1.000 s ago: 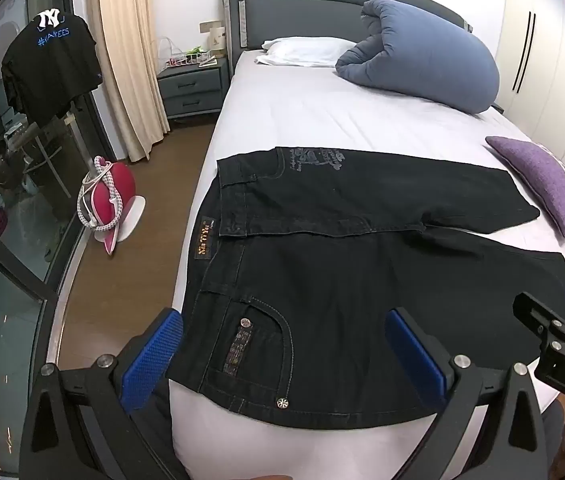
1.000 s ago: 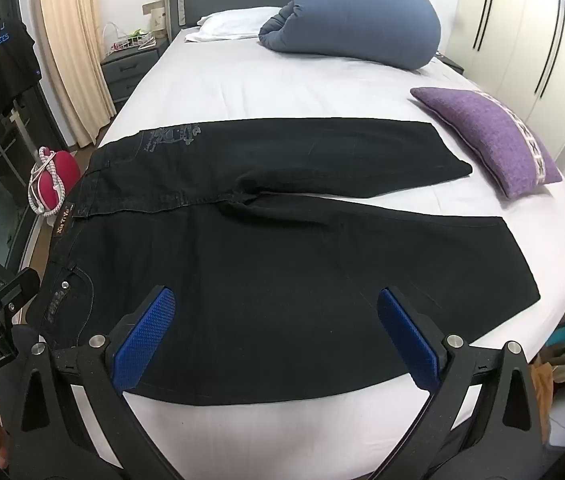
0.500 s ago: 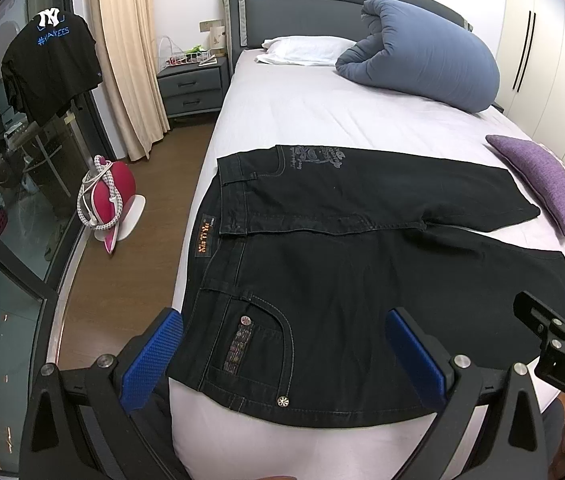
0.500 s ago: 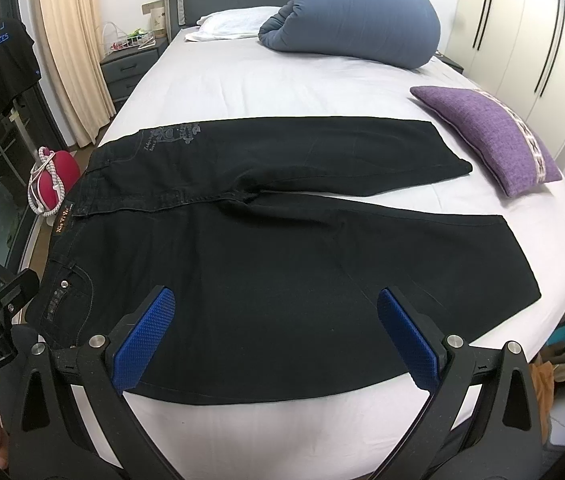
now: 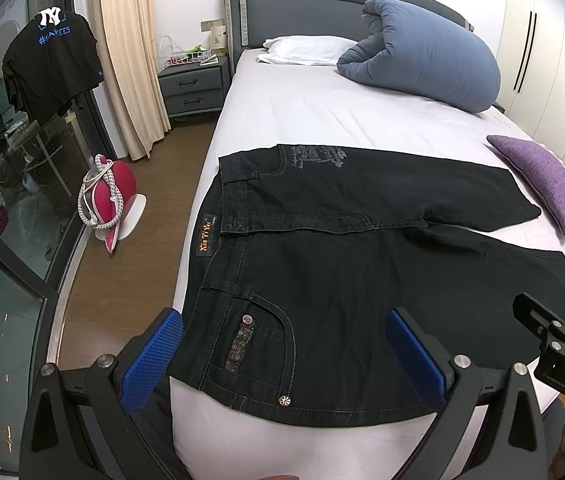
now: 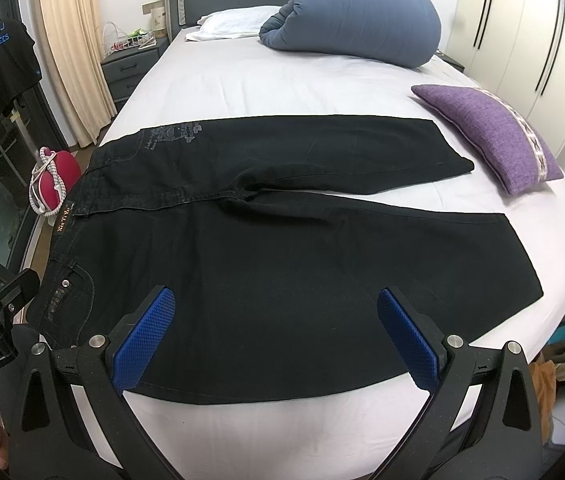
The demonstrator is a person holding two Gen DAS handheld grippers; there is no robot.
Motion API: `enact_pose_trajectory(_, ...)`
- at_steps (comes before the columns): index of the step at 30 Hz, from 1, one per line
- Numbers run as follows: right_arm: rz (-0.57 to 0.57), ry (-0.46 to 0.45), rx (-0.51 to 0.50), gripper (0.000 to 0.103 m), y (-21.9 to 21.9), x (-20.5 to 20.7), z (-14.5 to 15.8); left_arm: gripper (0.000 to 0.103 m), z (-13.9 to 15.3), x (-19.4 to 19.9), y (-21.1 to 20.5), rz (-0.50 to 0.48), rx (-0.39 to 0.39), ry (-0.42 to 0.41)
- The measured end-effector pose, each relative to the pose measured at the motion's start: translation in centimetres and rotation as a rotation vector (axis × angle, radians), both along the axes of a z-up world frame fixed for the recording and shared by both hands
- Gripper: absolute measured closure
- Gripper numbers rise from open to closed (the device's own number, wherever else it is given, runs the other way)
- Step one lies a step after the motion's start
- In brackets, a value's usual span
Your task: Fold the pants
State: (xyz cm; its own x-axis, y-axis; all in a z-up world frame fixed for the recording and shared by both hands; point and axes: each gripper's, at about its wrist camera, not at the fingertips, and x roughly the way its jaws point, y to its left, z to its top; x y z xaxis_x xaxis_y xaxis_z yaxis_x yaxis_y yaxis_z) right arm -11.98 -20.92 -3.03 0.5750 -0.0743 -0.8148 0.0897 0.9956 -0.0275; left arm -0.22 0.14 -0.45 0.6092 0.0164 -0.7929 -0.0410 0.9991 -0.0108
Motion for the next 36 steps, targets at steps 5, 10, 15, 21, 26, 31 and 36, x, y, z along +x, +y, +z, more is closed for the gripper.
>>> enact_pose_trajectory(5, 0.002, 0.001, 0.001, 0.0, 0.13, 0.09, -0.19, 0.0, 0.01, 0.02, -0.01, -0.001, 0.0, 0.0)
enact_pose_trajectory(10, 0.002, 0.001, 0.0, 0.0, 0.19, 0.09, -0.18, 0.0, 0.03, 0.02, -0.01, -0.001, 0.0, 0.0)
enact_pose_trajectory(15, 0.004, 0.002, 0.002, 0.0, 0.24, 0.11, -0.18, 0.0, -0.01, 0.02, 0.1, -0.001, 0.001, 0.001)
enact_pose_trajectory(21, 0.006, 0.002, 0.003, 0.0, 0.33, 0.0, -0.23, 0.0, 0.0, 0.01, 0.02, -0.001, 0.001, 0.001)
enact_pose_trajectory(26, 0.005, 0.002, 0.004, 0.0, 0.39, 0.0, -0.27, 0.0, 0.0, -0.02, 0.0, -0.003, 0.001, 0.0)
enact_pose_trajectory(31, 0.008, 0.006, 0.003, 0.0, 0.47, 0.18, -0.45, 0.0, -0.07, -0.08, 0.05, -0.002, -0.002, 0.001)
enact_pose_trajectory(36, 0.01, 0.013, 0.004, 0.0, 0.49, 0.52, -0.78, 0.0, -0.15, -0.04, -0.04, -0.004, -0.001, 0.004)
